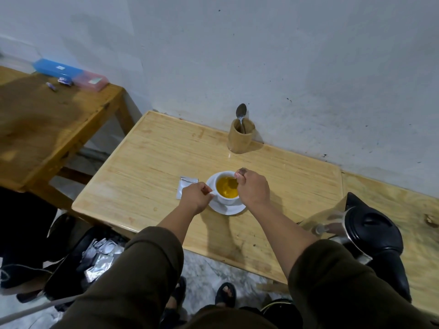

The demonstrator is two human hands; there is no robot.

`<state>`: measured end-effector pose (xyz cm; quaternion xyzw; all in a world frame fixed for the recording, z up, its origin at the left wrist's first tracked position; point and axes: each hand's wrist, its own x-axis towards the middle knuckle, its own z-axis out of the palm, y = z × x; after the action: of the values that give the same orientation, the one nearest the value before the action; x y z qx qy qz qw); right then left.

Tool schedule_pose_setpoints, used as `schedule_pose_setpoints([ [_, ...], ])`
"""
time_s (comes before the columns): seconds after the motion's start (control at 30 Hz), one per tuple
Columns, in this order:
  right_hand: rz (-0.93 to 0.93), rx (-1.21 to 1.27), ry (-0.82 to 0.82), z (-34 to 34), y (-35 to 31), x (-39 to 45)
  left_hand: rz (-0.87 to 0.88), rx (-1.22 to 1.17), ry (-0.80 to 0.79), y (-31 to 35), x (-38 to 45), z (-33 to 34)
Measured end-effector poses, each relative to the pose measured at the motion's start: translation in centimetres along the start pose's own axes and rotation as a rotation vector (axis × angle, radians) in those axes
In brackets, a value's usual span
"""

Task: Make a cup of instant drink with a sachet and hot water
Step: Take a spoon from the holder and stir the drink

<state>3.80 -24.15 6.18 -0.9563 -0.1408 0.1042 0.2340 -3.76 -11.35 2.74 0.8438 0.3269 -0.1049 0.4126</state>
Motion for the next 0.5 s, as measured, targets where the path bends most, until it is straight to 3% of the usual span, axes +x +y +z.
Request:
schedule_pose_setpoints([
  [0.3,0.007,0.137,-0.085,0.31,0.17,0.08,-0.003,0.006,0.007,0.07,0.01,0.03],
  [0.5,-0.008,0.010,-0.004,-0.31,0.04,0.12,0.011,0.026,0.012,0.08,-0.04,-0.05],
])
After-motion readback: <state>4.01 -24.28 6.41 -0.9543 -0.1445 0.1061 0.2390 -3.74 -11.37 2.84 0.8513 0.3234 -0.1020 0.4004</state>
